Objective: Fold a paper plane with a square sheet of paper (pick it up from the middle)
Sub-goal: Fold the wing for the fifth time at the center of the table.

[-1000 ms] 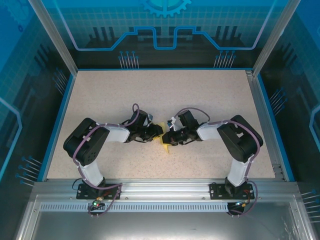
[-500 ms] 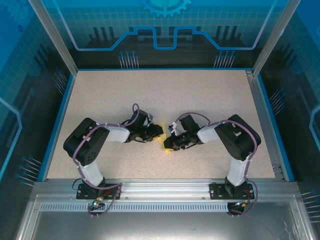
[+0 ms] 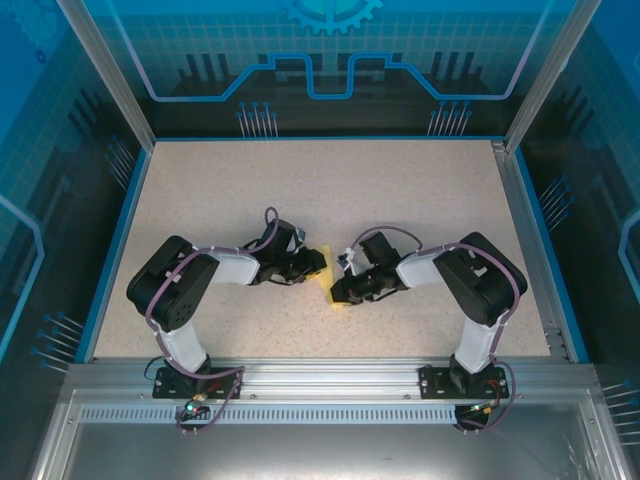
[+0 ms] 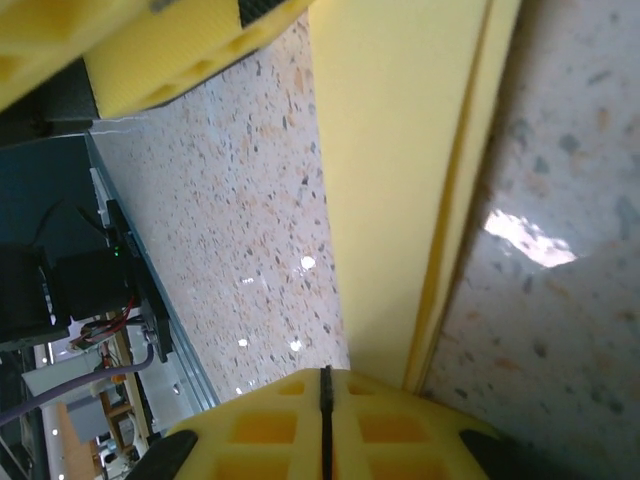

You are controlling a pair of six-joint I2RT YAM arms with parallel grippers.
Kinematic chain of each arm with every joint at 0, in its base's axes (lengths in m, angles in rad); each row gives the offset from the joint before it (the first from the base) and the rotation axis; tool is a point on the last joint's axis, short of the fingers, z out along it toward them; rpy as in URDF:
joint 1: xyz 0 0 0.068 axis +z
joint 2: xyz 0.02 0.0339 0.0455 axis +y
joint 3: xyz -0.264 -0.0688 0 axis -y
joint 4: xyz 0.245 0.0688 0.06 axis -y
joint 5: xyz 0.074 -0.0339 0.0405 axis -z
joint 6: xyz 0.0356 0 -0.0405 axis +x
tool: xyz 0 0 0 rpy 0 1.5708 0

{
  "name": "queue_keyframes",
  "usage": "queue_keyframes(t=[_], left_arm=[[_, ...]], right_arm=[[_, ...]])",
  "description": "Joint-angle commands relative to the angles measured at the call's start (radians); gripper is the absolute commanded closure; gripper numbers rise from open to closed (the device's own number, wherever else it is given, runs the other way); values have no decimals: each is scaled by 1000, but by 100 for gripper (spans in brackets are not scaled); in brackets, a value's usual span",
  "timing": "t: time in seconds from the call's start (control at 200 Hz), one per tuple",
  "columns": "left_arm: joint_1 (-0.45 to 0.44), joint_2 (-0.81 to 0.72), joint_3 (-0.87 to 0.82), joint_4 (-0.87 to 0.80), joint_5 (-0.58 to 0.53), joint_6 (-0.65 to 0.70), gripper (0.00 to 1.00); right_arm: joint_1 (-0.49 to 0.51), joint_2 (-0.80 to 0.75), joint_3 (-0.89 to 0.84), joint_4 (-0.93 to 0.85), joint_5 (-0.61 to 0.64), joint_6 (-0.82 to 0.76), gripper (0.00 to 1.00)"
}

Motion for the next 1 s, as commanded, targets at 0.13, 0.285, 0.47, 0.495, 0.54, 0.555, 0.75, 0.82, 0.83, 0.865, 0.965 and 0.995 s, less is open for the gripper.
queue_keyframes(t=[0.13, 0.285, 0.47, 0.495, 0.54, 0.555, 0.75, 0.82, 0.83, 0.865, 0.965, 0.995], left_arm=[[-5, 49, -5, -133, -38, -12, 66], [-4, 49, -7, -130, -37, -18, 67], [-4, 48, -8, -132, -34, -14, 67], [-6, 48, -9, -131, -33, -13, 67], [-5, 49, -9, -130, -31, -13, 67], [-4, 50, -7, -132, -32, -13, 67], [-6, 60, -8, -124, -26, -14, 67], [-6, 60, -6, -124, -23, -16, 67], [-5, 61, -6, -124, -23, -17, 67], [-5, 61, -4, -126, -23, -18, 67], [-5, 57, -6, -123, -25, -24, 67], [-5, 57, -5, -124, -25, -24, 67]], right_arm=[[52, -31, -21, -268, 114, -70, 91], [62, -53, -25, -311, 140, -81, 91], [85, -70, -6, -369, 171, -89, 91], [85, -80, -3, -371, 172, -88, 91], [85, -106, 10, -380, 171, -86, 91], [85, -117, 13, -383, 172, -87, 91], [80, -213, 94, -392, 206, -83, 91], [80, -188, 124, -342, 202, -49, 93], [80, -182, 129, -333, 200, -42, 93], [81, -160, 142, -304, 189, -17, 93], [86, -106, 199, -248, 195, 39, 93], [87, -91, 215, -254, 214, 42, 93]])
